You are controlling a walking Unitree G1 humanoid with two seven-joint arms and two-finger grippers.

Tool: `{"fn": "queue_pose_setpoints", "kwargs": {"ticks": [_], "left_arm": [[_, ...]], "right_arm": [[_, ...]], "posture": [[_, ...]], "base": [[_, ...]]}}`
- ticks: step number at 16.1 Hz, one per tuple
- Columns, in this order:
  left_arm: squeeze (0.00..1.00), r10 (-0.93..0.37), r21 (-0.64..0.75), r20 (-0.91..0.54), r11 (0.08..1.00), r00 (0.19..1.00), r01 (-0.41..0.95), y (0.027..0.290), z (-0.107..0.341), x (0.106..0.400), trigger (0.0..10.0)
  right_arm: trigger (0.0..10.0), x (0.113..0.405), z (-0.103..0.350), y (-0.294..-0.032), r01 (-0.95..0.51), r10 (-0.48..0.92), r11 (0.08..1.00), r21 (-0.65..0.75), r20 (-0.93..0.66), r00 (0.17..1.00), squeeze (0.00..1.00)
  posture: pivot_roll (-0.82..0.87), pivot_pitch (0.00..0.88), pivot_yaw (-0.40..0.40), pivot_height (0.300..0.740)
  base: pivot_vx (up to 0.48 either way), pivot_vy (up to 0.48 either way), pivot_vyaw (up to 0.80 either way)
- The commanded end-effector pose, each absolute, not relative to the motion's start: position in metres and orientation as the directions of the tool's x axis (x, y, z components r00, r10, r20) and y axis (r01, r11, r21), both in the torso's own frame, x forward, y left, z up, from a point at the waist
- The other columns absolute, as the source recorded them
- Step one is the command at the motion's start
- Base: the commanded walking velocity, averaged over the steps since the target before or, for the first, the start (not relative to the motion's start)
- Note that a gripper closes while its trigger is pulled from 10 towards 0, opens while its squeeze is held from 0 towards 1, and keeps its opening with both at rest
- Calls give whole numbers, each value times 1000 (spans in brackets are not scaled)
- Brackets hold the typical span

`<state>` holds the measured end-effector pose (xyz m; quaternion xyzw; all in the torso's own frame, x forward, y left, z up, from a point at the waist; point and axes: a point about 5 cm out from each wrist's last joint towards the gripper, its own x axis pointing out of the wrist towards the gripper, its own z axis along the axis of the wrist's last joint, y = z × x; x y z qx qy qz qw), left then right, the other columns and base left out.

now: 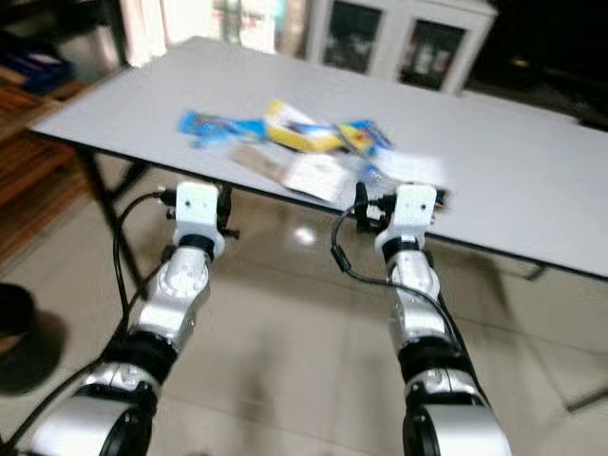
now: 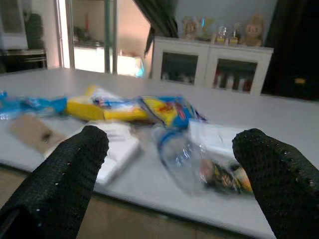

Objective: Picking trash to rubbish bin

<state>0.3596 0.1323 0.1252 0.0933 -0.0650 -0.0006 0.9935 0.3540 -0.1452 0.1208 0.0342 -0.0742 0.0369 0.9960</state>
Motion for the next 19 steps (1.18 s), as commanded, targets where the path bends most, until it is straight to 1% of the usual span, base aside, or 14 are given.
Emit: {"fn": "queue_pose_setpoints", "kwargs": {"ticks": [1, 11, 14, 19], "left_arm": [[0, -19, 186, 119, 983, 993, -3, 133, 125, 360, 10000], [0, -22, 182, 110, 983, 994, 1, 132, 124, 361, 10000], [0, -25, 183, 111, 983, 993, 5, 131, 124, 360, 10000], [0, -25, 181, 108, 984, 994, 5, 130, 122, 359, 10000]], "right_arm": [[10000, 356, 125, -145, -79, 67, 995, 68, 161, 985, 0], [10000, 356, 123, -145, -75, 61, 993, 93, 145, 988, 0], [10000, 356, 122, -143, -90, 76, 992, 92, 140, 987, 0], [10000, 355, 122, -143, -91, 77, 992, 87, 146, 986, 0]], "posture": [[-49, 48, -101, 740], [-48, 47, -100, 740], [-49, 48, -101, 740], [-48, 45, -105, 740]], "base": [[0, 0, 0], [0, 0, 0], [0, 0, -738], [0, 0, 0]]}}
